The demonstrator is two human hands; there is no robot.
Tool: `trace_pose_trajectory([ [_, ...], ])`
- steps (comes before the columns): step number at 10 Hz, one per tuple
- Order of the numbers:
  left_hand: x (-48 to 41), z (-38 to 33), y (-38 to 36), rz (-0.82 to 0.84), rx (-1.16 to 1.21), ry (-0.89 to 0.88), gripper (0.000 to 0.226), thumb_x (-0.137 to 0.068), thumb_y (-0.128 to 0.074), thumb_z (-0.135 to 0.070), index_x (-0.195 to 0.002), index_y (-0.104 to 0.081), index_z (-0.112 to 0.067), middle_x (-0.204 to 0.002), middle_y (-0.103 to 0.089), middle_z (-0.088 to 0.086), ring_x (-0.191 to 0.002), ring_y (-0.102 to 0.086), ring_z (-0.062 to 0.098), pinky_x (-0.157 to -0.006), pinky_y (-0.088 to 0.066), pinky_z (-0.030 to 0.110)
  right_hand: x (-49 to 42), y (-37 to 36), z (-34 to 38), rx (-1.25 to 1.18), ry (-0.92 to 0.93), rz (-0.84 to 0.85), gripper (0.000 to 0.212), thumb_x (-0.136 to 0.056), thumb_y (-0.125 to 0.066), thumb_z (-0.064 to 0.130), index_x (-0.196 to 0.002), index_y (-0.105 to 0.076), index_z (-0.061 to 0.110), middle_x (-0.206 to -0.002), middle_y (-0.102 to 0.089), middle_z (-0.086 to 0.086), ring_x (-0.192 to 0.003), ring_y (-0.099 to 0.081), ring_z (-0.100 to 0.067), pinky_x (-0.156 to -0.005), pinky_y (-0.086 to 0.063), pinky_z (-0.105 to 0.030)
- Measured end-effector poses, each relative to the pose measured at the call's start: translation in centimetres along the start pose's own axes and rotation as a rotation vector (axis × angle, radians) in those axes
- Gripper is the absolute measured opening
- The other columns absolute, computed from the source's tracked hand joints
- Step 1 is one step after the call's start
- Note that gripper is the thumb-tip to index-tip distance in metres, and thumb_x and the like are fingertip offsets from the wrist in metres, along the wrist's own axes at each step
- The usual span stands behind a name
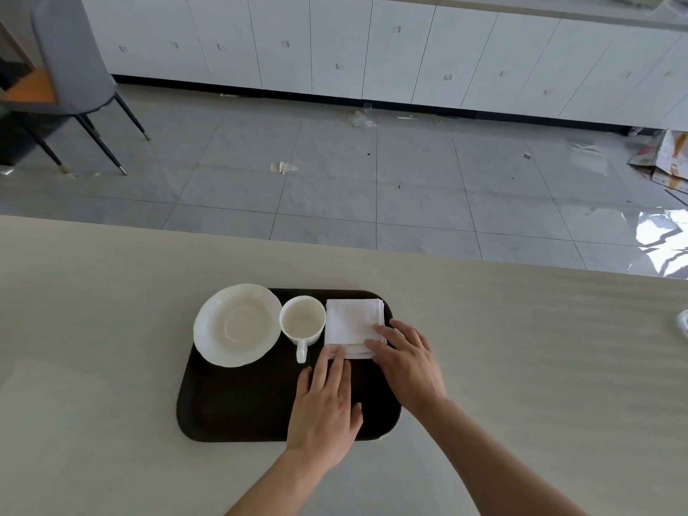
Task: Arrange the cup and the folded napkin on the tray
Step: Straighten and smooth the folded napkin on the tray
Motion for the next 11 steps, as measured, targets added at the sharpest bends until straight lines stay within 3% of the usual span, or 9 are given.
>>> trace_pose_trajectory([
  [2,-0.5,0.3,-0.3,0.014,-0.01,0.006,0.072,-0.088,-0.044,-0.046,-0.145,-0.038,-0.002,-0.155,-0.036,0.016,-0.148,-0.022,0.031,-0.111,-0.037,0.052,-0.4,0.4,0.1,-0.049,-0.014,0.001,0.026,-0.074,-0.084,0.024,-0.099,-0.077,0.026,-0.119,-0.073,0.002,-0.121,-0.059,-0.03,-0.097,-0.053,-0.042],
  [4,-0.4,0.5,-0.6,0.02,-0.02,-0.005,0.073,-0.091,-0.036,-0.048,-0.149,-0.028,-0.004,-0.159,-0.028,0.014,-0.149,-0.019,0.029,-0.112,-0.033,0.057,-0.7,0.5,0.2,-0.017,0.014,-0.051,0.012,-0.082,-0.074,0.025,-0.093,-0.079,0.026,-0.115,-0.076,0.003,-0.111,-0.066,-0.03,-0.096,-0.053,-0.042],
  [7,-0.5,0.5,-0.3,0.003,-0.01,-0.002,0.07,-0.087,-0.05,-0.046,-0.144,-0.039,-0.004,-0.154,-0.037,0.015,-0.147,-0.026,0.03,-0.106,-0.042,0.054,-0.5,0.8,0.9,-0.014,-0.007,0.019,0.023,-0.078,-0.077,0.028,-0.1,-0.076,0.023,-0.12,-0.072,0.0,-0.114,-0.062,-0.029,-0.098,-0.053,-0.041],
  [8,-0.4,0.3,0.4,-0.007,0.018,-0.003,0.064,-0.089,-0.049,-0.043,-0.144,-0.038,-0.01,-0.154,-0.033,0.014,-0.148,-0.023,0.029,-0.109,-0.041,0.05,-0.5,1.1,1.3,-0.026,-0.021,0.012,0.026,-0.081,-0.069,0.028,-0.106,-0.074,0.022,-0.121,-0.071,-0.002,-0.112,-0.063,-0.029,-0.099,-0.05,-0.039],
  [9,-0.1,0.3,1.6,-0.028,0.026,-0.001,0.059,-0.089,-0.049,-0.04,-0.14,-0.042,-0.013,-0.151,-0.037,0.015,-0.145,-0.029,0.029,-0.105,-0.045,0.047,-0.1,1.3,1.8,-0.06,-0.064,0.083,0.038,-0.086,-0.066,0.027,-0.123,-0.066,0.021,-0.134,-0.064,-0.003,-0.122,-0.056,-0.03,-0.102,-0.047,-0.04],
  [11,1.2,0.6,4.1,-0.147,0.076,-0.014,0.044,-0.082,-0.058,-0.033,-0.122,-0.056,-0.015,-0.132,-0.057,0.012,-0.125,-0.054,0.028,-0.09,-0.054,0.04,0.2,3.1,2.4,-0.113,-0.089,0.127,0.046,-0.092,-0.061,0.028,-0.137,-0.056,0.022,-0.144,-0.055,-0.002,-0.134,-0.046,-0.028,-0.107,-0.041,-0.04],
])
Point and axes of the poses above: each hand's wrist, its own x-axis away from the middle knuckle, its own y-axis out of the back of the hand, z = x × y, the point moved 10 cm from there along -x, towards the middle knuckle
